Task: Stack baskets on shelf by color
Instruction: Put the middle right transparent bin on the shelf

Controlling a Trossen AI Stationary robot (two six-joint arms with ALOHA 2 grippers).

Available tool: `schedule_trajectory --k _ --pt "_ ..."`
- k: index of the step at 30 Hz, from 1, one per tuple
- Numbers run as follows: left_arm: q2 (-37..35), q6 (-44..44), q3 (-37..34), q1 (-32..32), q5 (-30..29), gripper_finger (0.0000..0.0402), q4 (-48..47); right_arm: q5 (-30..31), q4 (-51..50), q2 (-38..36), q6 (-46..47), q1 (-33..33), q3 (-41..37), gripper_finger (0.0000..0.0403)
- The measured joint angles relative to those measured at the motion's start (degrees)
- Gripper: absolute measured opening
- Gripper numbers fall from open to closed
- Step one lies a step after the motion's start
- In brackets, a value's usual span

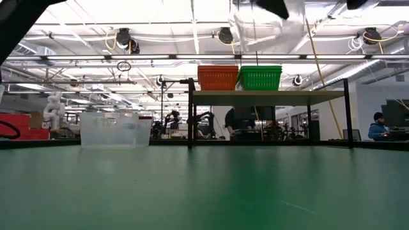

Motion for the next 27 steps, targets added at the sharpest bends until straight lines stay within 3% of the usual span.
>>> schedule_trajectory --k 4,12,18,23,27 --pt "0.3 -5.8 -4.3 -1.3 -4.3 0.0000 -0.9 8.1 -6.3 2.3 -0.2 0.9 6.8 0.0000" --pt "0.3 -7.1 -14.8 -4.1 -23.0 0.0000 10.6 22.7 -7.5 9.5 -6.3 -0.5 16.0 0.0000" --pt "0.2 -4.6 -17.3 -4.3 -33.2 0.0001 18.0 24.0 -7.4 18.3 -15.2 -4.4 24.7 0.0009" --pt "0.2 1.0 -17.6 -4.7 -35.7 0.0002 21.9 24.3 -7.5 25.7 -24.8 -9.7 32.7 0.0040" --pt "0.2 6.3 -17.7 -5.7 -37.7 0.0001 24.0 31.3 -7.0 29.0 -31.8 -14.7 38.5 0.0080"
